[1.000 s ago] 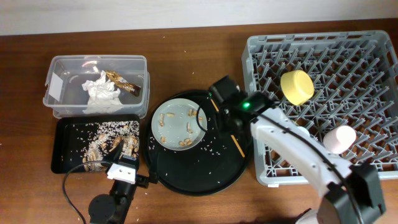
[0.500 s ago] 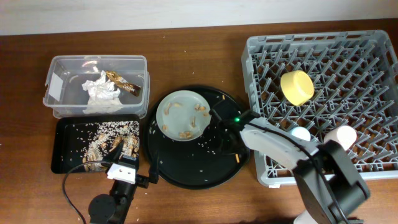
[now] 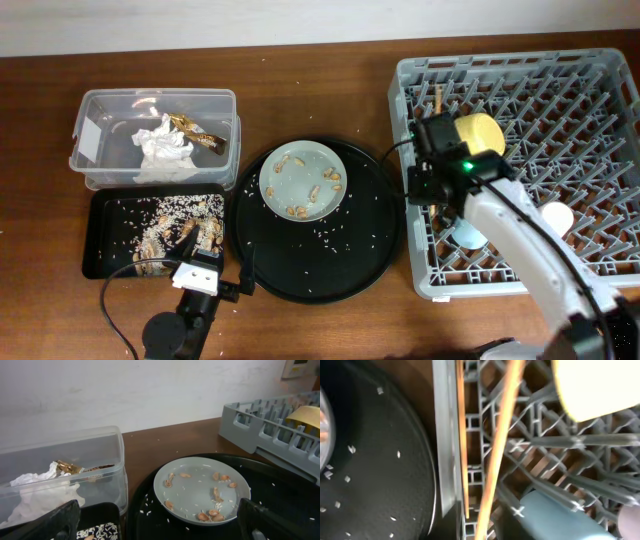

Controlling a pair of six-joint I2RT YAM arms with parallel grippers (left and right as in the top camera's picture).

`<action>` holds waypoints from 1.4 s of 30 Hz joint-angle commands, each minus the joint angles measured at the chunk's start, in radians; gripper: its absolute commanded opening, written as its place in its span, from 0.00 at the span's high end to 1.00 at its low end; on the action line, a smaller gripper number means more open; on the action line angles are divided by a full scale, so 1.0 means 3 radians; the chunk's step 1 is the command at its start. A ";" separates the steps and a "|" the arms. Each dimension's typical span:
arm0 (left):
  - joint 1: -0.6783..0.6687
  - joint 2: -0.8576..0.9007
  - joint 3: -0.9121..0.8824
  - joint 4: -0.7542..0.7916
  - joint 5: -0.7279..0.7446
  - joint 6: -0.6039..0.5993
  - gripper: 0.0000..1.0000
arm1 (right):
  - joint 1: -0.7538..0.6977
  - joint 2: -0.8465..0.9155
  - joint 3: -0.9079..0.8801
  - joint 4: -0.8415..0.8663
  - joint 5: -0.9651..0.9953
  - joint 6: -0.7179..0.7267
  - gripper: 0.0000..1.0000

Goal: Sort waste into correct bins and load items into the dishwasher rack
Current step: 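Grasp the chopsticks with the right gripper and place them in the rack, then grasp the white plate with the right gripper and tip scraps onto the tray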

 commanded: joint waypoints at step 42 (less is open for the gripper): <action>0.0020 -0.0017 -0.0022 0.0008 0.0034 0.0028 0.01 | 0.0752 0.1517 0.0131 0.1190 -0.1278 0.1822 0.96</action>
